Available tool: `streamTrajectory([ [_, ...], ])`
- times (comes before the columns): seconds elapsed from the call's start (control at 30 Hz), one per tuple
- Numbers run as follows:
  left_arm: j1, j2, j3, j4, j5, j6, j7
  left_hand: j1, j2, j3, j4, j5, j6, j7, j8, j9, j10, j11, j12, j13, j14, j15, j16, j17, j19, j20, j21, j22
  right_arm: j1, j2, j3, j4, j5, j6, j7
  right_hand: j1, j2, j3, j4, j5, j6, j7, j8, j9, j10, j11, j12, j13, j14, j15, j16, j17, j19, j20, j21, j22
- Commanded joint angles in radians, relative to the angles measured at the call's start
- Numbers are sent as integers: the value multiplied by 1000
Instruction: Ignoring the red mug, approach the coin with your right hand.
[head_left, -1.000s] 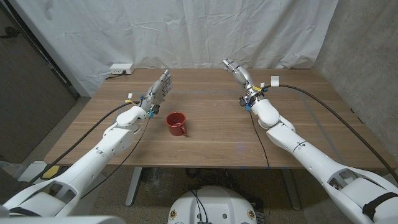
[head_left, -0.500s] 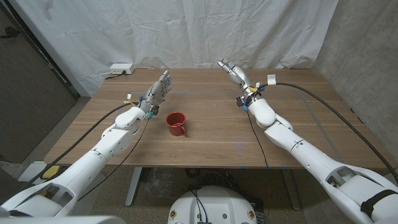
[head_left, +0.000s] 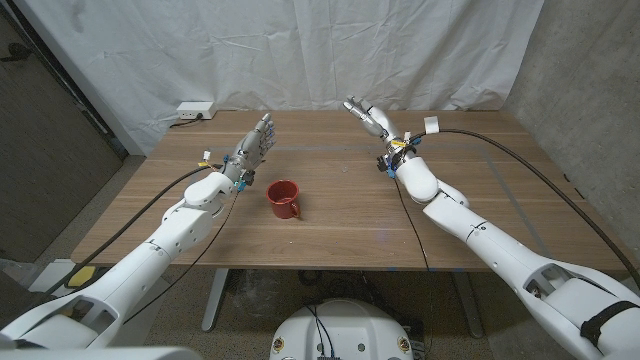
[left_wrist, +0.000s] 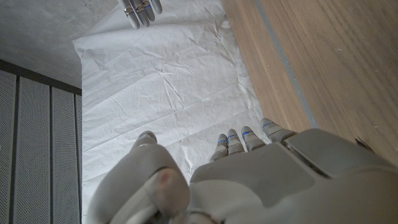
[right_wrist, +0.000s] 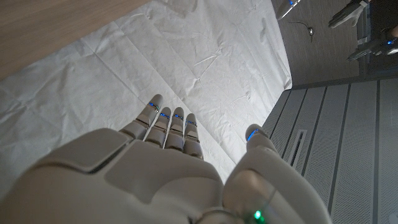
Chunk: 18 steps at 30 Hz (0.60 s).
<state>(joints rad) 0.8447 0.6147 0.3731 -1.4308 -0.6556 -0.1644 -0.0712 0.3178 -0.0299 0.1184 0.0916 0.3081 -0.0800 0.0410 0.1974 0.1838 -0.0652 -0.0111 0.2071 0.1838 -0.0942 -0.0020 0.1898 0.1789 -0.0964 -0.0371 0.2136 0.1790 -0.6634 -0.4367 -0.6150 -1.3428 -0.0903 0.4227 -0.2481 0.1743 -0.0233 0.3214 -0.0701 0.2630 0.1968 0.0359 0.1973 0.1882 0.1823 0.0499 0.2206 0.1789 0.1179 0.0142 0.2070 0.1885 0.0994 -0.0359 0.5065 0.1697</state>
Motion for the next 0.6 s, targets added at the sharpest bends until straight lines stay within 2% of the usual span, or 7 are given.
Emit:
streamTrajectory([
  [0.03,-1,-5,1,5,0,-8,-1,13,3,0,-3,-3,6,0,5,1,3,3,0,3,1,1,1,4,0,-57,-5,2,24,-3,-33,7,-62,-45,-23,12,0,4,-3,1,10,1,6,2,6,-3,-2,6,7,4,-3,2,6,-33,-1,6],
  [0.6,-6,2,7,5,6,-10,-17,18,2,-3,-6,-6,3,1,2,1,-1,8,-3,3,-1,6,-1,4,-3,-50,-7,2,42,-14,-64,6,-131,-76,-58,12,4,4,-3,0,9,1,5,2,4,-2,-4,6,7,4,-4,3,7,-32,-8,6],
])
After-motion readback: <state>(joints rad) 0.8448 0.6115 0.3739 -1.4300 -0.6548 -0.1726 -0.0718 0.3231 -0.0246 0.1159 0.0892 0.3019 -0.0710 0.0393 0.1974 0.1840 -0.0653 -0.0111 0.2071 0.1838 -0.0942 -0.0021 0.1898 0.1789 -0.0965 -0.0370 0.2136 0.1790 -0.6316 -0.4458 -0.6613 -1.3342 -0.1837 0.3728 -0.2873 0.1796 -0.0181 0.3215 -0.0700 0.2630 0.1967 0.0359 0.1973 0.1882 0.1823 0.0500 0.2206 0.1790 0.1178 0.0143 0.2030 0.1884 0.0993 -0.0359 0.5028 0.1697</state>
